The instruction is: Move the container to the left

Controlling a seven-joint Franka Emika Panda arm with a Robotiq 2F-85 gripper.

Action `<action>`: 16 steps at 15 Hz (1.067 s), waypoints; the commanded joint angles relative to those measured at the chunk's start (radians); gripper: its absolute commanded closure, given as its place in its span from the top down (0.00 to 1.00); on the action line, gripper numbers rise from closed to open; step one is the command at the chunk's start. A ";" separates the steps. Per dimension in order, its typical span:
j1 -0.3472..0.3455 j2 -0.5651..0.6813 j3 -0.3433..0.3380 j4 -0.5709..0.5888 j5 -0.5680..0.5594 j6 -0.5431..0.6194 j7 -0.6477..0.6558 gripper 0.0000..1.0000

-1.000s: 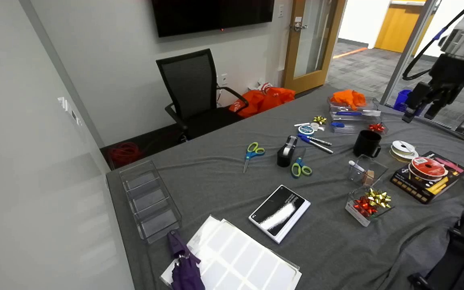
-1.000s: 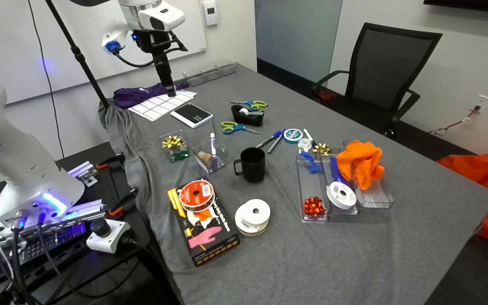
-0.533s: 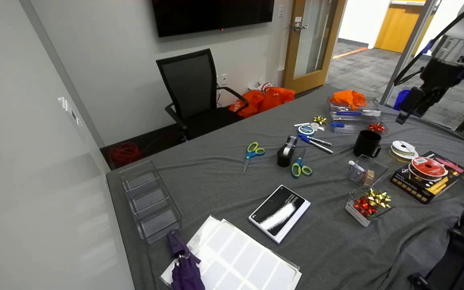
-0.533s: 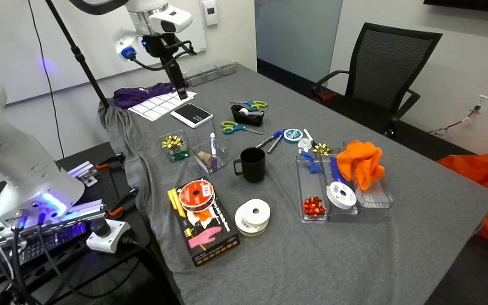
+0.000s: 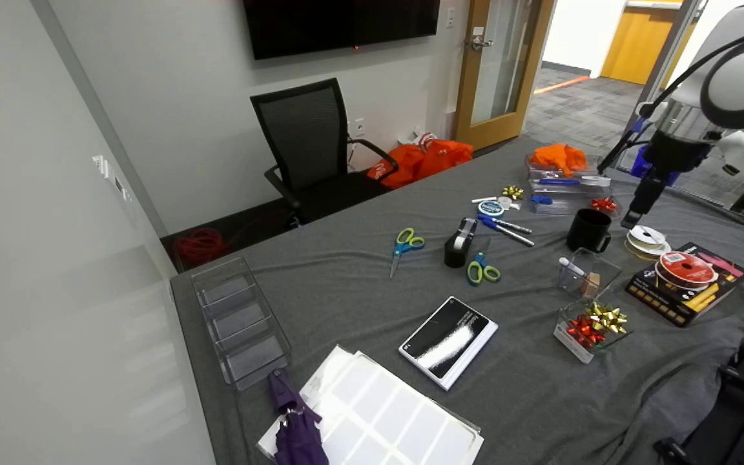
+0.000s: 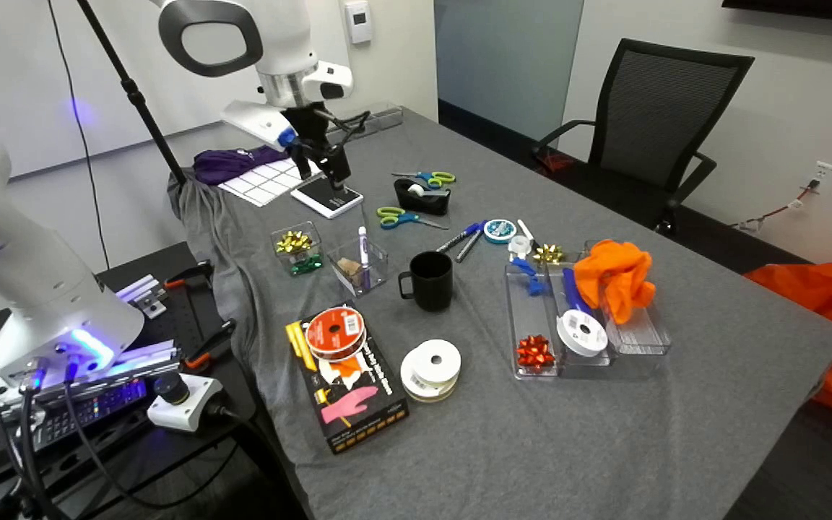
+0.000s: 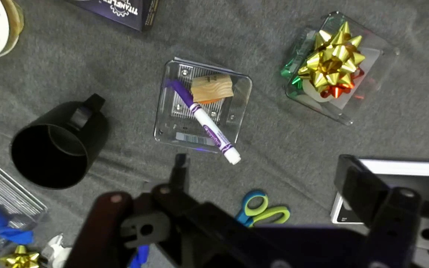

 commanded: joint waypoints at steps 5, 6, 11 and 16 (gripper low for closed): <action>-0.012 0.078 -0.014 0.015 0.018 0.123 -0.427 1.00; -0.017 0.051 0.003 0.001 0.002 0.091 -0.339 1.00; -0.018 0.054 0.006 0.001 0.002 0.094 -0.340 1.00; -0.036 0.099 0.002 0.005 -0.045 0.129 -0.276 1.00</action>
